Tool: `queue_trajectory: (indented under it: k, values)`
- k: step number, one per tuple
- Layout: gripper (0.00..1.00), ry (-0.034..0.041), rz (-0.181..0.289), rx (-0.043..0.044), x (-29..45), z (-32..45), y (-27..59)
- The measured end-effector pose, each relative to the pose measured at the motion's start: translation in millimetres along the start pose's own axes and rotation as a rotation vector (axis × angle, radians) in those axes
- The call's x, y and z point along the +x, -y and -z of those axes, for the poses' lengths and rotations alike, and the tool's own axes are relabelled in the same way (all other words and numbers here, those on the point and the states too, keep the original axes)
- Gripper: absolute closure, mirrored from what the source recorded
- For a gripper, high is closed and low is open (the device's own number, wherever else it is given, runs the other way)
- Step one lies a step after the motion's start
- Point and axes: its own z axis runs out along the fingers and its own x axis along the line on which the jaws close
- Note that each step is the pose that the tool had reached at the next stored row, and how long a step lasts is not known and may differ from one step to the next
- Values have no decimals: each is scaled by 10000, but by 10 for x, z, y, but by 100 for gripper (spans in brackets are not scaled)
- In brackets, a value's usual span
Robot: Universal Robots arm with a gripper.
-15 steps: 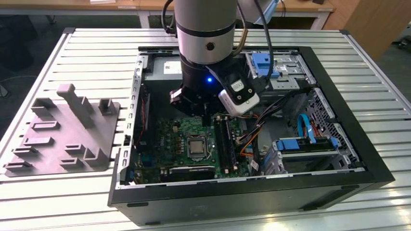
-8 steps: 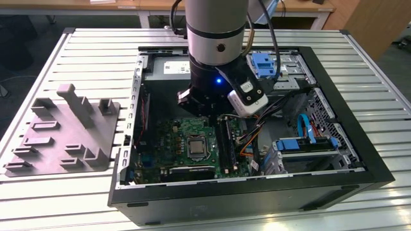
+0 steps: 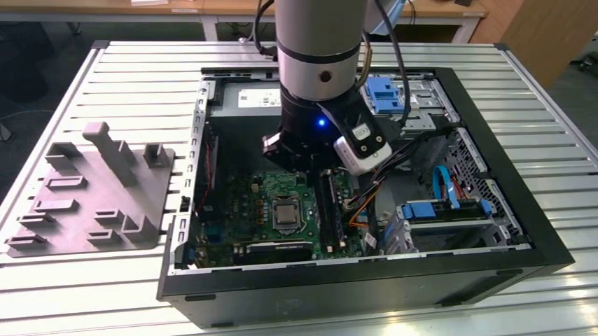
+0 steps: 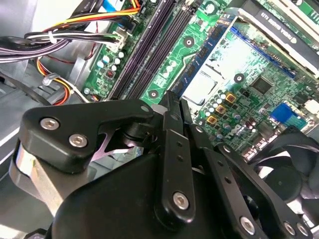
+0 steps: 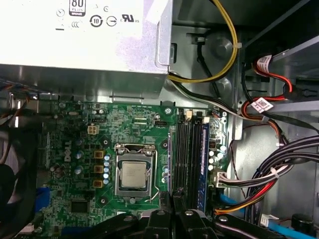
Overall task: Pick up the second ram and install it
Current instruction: 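Insert the second ram into the second slot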
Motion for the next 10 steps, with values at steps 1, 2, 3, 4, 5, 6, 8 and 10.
queue_trajectory:
  k: [1, 2, 3, 4, 5, 6, 8, 10]
  values:
    - [87, -1, 0, 1, 0, -2, 0]
    - [87, 0, 2, -1, -1, -4, 0]
    - [87, 1, 2, -4, -4, -9, 1]
    - [87, 2, 3, -10, -9, -17, 2]
    - [87, 2, 1, -11, -13, -24, 2]
    - [87, 1, 1, -15, -20, -33, 3]
    - [87, 2, 0, -24, -33, -61, 4]
    - [87, 2, -4, -36, -57, -92, 9]
